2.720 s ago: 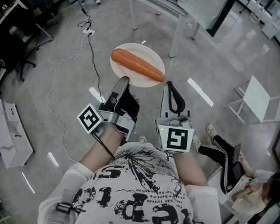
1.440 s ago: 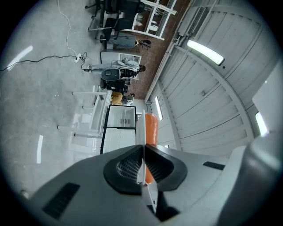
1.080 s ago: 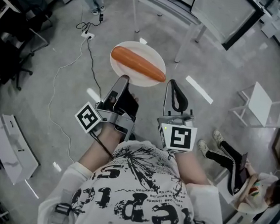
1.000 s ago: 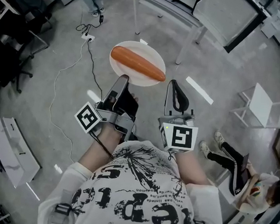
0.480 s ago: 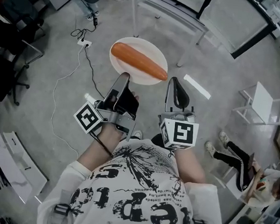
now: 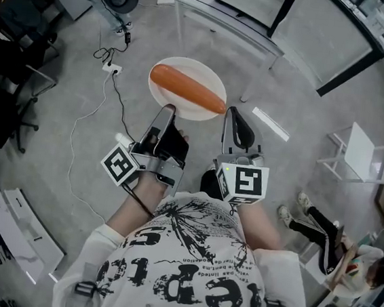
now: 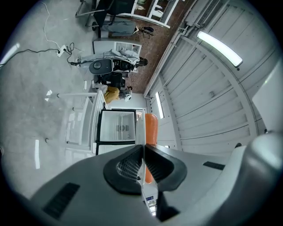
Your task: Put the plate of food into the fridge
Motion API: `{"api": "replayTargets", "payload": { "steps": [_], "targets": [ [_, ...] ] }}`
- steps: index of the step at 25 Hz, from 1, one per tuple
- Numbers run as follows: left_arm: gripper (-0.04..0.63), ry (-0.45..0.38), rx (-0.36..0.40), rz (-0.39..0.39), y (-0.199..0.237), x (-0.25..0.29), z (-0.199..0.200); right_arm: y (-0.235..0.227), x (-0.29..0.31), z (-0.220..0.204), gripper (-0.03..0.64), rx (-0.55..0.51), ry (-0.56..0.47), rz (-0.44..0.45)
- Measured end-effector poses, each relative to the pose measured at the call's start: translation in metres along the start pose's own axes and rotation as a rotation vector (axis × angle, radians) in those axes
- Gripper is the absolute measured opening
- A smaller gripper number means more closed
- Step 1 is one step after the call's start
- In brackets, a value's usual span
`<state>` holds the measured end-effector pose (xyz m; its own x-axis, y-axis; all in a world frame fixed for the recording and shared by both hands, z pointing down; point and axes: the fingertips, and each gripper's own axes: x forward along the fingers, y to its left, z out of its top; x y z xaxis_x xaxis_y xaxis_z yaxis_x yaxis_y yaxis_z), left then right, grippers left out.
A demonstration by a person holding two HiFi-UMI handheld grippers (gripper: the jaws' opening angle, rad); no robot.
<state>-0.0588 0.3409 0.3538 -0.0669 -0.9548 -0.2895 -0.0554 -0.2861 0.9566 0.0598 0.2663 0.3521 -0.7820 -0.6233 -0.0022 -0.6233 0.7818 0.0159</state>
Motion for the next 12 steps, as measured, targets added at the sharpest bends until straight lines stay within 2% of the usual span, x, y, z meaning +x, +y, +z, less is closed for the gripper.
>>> {"api": "replayTargets", "payload": {
  "steps": [12],
  "targets": [
    [0.023,-0.082,0.036,-0.022,0.042,0.148,-0.017,-0.127,0.105,-0.002,0.0,-0.004,-0.039,0.098]
  ]
}}
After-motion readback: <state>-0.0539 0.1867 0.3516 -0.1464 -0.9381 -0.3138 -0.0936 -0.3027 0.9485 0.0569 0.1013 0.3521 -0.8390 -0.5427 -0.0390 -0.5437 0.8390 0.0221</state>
